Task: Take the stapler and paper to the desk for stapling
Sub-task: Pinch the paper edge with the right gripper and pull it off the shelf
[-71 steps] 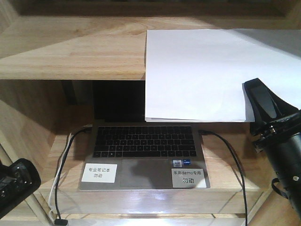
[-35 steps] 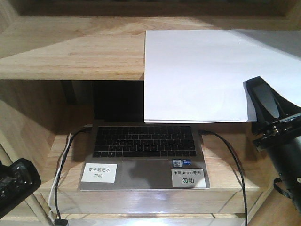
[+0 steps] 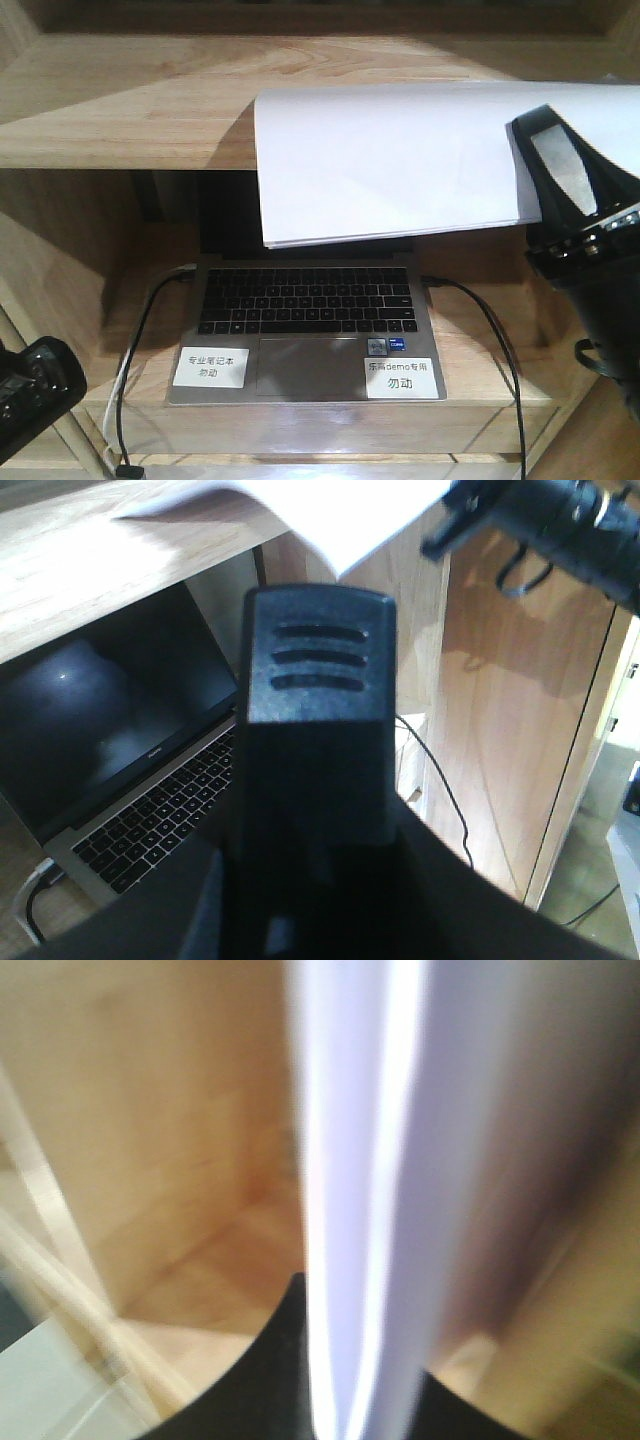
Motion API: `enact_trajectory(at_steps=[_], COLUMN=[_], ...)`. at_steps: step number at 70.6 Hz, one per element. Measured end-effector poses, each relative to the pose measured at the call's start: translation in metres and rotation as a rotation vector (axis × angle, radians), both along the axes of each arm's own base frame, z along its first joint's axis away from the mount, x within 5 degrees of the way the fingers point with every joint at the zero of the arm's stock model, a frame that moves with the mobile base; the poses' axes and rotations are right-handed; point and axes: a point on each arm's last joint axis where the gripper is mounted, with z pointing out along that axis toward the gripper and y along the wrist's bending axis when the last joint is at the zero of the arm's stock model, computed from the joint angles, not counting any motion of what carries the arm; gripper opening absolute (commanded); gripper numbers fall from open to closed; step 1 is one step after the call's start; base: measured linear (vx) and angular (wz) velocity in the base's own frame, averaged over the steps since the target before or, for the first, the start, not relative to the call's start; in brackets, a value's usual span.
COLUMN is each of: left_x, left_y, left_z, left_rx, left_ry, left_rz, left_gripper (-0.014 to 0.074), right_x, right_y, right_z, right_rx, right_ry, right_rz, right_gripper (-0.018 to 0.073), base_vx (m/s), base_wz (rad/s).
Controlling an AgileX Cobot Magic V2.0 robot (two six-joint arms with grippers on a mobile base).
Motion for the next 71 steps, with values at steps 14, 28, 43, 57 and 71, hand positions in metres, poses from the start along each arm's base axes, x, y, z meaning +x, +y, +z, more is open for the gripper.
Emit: enact_trajectory(at_steps=[14, 28, 43, 57, 71], left_x=[0.0, 0.0, 0.0, 0.0, 0.0], left_y=[0.0, 0.0, 0.0, 0.0, 0.0], left_z=[0.0, 0.0, 0.0, 0.0, 0.0], left_rx=[0.0, 0.0, 0.0, 0.0, 0.0], left_ry=[0.0, 0.0, 0.0, 0.0, 0.0], left_rz=[0.0, 0.0, 0.0, 0.0, 0.0], left_gripper=[-0.0006, -0.0006, -0.0006, -0.0006, -0.0006], right_x=[-0.001, -0.003, -0.015, -0.031, -0.038], right_y=[0.003, 0.009, 0.001, -0.012, -0.022], right_z=[0.007, 0.02, 0.038, 0.052, 0.059], right_rx=[-0.005, -0.029, -0.03, -0.002, -0.013], right_ry=[-0.037, -0.109, -0.217, -0.302, -0.353], right_rz=[0.017, 0.053, 0.022, -0.009, -0.035], right_gripper=[-0.0007, -0.0007, -0.0007, -0.0007, -0.0006], base_vx=[0.0, 0.0, 0.0, 0.0, 0.0], base_wz=[0.0, 0.0, 0.0, 0.0, 0.0])
